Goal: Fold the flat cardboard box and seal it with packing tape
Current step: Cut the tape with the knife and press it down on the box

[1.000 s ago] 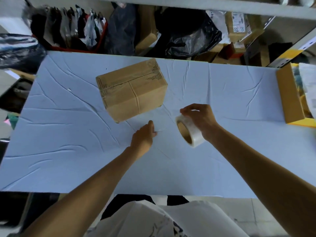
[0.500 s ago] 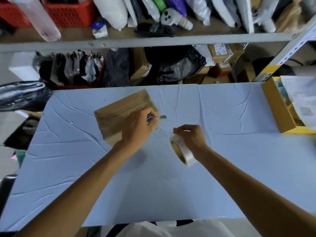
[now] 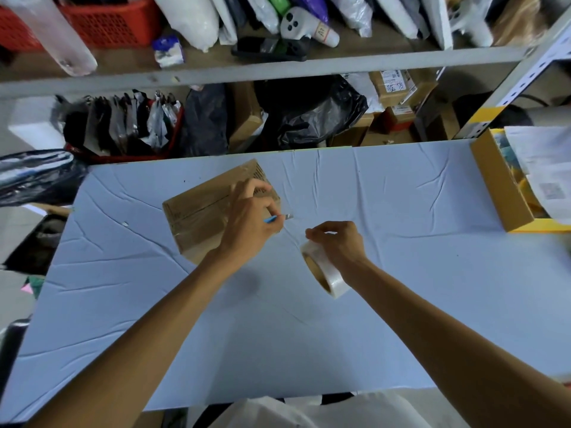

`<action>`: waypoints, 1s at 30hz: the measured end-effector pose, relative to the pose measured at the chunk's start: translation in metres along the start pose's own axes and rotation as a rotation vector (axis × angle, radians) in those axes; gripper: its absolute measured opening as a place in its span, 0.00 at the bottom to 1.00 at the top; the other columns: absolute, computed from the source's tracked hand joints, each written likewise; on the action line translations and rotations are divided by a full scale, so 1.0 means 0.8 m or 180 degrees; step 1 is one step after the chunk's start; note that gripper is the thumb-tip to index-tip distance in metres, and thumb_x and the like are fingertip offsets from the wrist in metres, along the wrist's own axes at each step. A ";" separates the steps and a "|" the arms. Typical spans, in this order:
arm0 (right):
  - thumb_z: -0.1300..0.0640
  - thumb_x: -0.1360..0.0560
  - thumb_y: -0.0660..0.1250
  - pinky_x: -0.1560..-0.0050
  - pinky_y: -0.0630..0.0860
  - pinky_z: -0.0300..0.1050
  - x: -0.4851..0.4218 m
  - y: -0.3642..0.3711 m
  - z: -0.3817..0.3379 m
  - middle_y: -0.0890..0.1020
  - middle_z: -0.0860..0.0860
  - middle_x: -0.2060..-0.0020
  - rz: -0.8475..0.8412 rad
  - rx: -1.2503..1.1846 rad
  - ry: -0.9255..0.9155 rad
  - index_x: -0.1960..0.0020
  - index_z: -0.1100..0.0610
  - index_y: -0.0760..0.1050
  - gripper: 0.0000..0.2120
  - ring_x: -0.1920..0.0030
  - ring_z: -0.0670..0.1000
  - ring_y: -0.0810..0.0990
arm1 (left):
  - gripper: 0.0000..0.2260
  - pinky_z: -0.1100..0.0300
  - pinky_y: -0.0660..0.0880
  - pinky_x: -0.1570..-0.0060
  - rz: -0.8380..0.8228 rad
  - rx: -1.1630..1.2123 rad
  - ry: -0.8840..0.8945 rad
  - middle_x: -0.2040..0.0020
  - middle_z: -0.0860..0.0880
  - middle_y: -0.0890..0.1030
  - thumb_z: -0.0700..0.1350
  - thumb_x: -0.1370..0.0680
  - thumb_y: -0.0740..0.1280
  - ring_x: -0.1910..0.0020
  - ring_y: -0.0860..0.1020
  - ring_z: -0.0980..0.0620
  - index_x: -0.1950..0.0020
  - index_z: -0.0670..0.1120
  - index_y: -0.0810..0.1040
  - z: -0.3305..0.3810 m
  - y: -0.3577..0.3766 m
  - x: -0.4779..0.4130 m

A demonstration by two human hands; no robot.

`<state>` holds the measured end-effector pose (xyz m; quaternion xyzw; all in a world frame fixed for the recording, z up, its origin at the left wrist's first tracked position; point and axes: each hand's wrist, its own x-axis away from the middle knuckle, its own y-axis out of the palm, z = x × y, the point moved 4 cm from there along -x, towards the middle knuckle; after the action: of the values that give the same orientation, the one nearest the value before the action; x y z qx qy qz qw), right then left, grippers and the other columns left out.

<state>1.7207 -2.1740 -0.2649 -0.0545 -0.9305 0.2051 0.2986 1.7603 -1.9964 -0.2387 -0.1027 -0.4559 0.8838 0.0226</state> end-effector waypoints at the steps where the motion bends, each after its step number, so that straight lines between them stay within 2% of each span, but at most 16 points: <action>1: 0.48 0.29 0.72 0.61 0.72 0.41 0.000 0.000 -0.001 0.81 0.51 0.61 -0.0005 0.0023 -0.0008 0.56 0.52 0.83 0.08 0.66 0.48 0.76 | 0.10 0.61 0.66 0.48 -0.0038 0.0050 -0.0010 0.43 0.49 0.75 0.41 0.32 0.75 0.42 0.70 0.48 0.69 0.49 0.76 0.000 0.001 -0.001; 5: 0.48 0.29 0.71 0.58 0.73 0.44 0.000 0.001 -0.004 0.83 0.52 0.58 -0.0020 0.0098 -0.0063 0.56 0.52 0.83 0.09 0.63 0.50 0.77 | 0.10 0.50 0.75 0.46 -0.0148 0.0218 -0.0131 0.42 0.49 0.74 0.39 0.32 0.75 0.42 0.74 0.49 0.69 0.46 0.76 -0.006 0.010 -0.005; 12: 0.48 0.28 0.70 0.56 0.76 0.46 0.000 0.005 -0.003 0.83 0.51 0.58 -0.0045 0.0205 -0.0082 0.57 0.52 0.84 0.08 0.63 0.50 0.77 | 0.09 0.58 0.74 0.47 -0.0279 0.0109 -0.0147 0.40 0.48 0.73 0.38 0.32 0.76 0.41 0.73 0.49 0.68 0.43 0.77 -0.005 0.012 -0.007; 15: 0.48 0.28 0.69 0.55 0.77 0.46 -0.001 0.008 -0.001 0.83 0.51 0.58 -0.0065 0.0225 -0.0060 0.56 0.51 0.84 0.08 0.62 0.50 0.78 | 0.11 0.54 0.75 0.46 -0.0363 0.0036 -0.0198 0.40 0.48 0.73 0.37 0.33 0.76 0.41 0.72 0.49 0.70 0.45 0.76 0.001 0.011 -0.009; 19: 0.48 0.28 0.70 0.55 0.76 0.45 0.000 0.009 0.001 0.83 0.50 0.57 -0.0093 0.0265 -0.0047 0.55 0.51 0.84 0.08 0.61 0.50 0.78 | 0.07 0.50 0.73 0.42 -0.0549 -0.0114 -0.0368 0.40 0.49 0.73 0.37 0.33 0.77 0.40 0.70 0.48 0.68 0.40 0.80 0.005 0.014 -0.014; 22: 0.48 0.28 0.69 0.54 0.76 0.46 -0.001 0.008 0.003 0.82 0.49 0.59 -0.0105 0.0277 -0.0008 0.56 0.51 0.84 0.08 0.62 0.48 0.78 | 0.11 0.46 0.65 0.34 -0.0684 -0.0225 -0.0502 0.42 0.50 0.71 0.36 0.33 0.76 0.39 0.67 0.47 0.71 0.45 0.76 0.007 0.015 -0.021; 26: 0.50 0.29 0.70 0.52 0.77 0.48 -0.005 0.008 0.002 0.82 0.49 0.58 -0.0130 0.0290 0.0029 0.57 0.51 0.84 0.07 0.58 0.52 0.79 | 0.09 0.54 0.62 0.39 -0.0805 -0.0434 -0.0430 0.41 0.52 0.70 0.38 0.33 0.75 0.40 0.64 0.47 0.69 0.46 0.78 0.009 0.013 -0.027; 28: 0.50 0.29 0.70 0.55 0.75 0.45 -0.007 0.009 -0.002 0.82 0.49 0.56 -0.0143 0.0440 0.0005 0.57 0.50 0.84 0.07 0.59 0.52 0.79 | 0.07 0.51 0.63 0.38 -0.0875 -0.0434 -0.0408 0.41 0.51 0.70 0.39 0.33 0.75 0.40 0.63 0.46 0.68 0.45 0.78 0.011 0.016 -0.025; 30: 0.50 0.29 0.69 0.57 0.72 0.43 -0.010 0.005 0.001 0.81 0.50 0.55 -0.0135 0.0637 0.0004 0.56 0.50 0.84 0.06 0.59 0.52 0.78 | 0.05 0.48 0.65 0.38 -0.0874 -0.0518 -0.0464 0.40 0.48 0.71 0.39 0.33 0.75 0.39 0.65 0.44 0.62 0.45 0.80 0.006 0.015 -0.027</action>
<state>1.7266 -2.1721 -0.2711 -0.0049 -0.9061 0.2905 0.3074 1.7812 -2.0099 -0.2420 0.0234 -0.5362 0.8377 0.1016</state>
